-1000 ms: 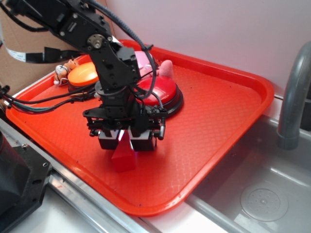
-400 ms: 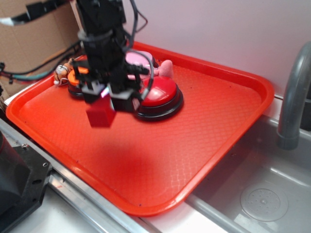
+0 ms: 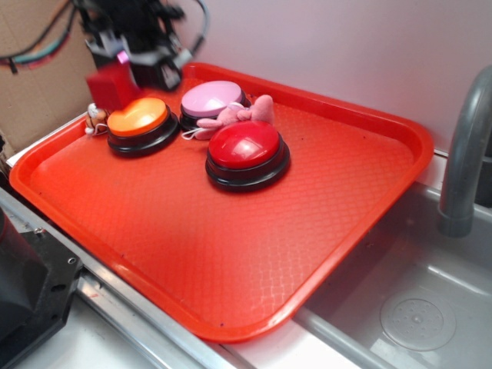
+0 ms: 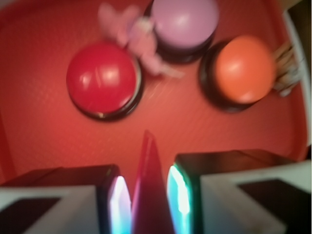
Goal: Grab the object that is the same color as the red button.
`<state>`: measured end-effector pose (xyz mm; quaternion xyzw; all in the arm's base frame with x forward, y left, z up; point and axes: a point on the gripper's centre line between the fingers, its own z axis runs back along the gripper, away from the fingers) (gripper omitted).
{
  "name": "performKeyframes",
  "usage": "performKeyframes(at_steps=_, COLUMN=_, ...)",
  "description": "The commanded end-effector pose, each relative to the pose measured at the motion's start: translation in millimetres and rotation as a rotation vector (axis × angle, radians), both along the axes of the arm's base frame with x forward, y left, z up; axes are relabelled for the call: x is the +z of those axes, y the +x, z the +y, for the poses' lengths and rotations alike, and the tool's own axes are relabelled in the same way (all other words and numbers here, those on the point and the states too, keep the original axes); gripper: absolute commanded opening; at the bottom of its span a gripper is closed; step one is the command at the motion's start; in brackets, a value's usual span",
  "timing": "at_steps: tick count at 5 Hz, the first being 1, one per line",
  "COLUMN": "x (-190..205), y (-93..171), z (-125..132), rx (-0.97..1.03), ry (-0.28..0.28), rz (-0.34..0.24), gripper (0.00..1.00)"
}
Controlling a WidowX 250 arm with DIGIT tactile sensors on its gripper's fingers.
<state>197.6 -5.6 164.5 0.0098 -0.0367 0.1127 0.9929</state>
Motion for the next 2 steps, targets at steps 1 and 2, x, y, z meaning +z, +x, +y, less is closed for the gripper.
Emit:
performKeyframes(at_steps=1, x=42.8, y=10.5, z=32.4, rx=0.001, ry=-0.008, rz=-0.121, gripper=0.00)
performKeyframes(at_steps=2, x=38.8, y=10.5, z=37.4, rx=0.039, ry=0.006, rz=-0.103, gripper=0.00)
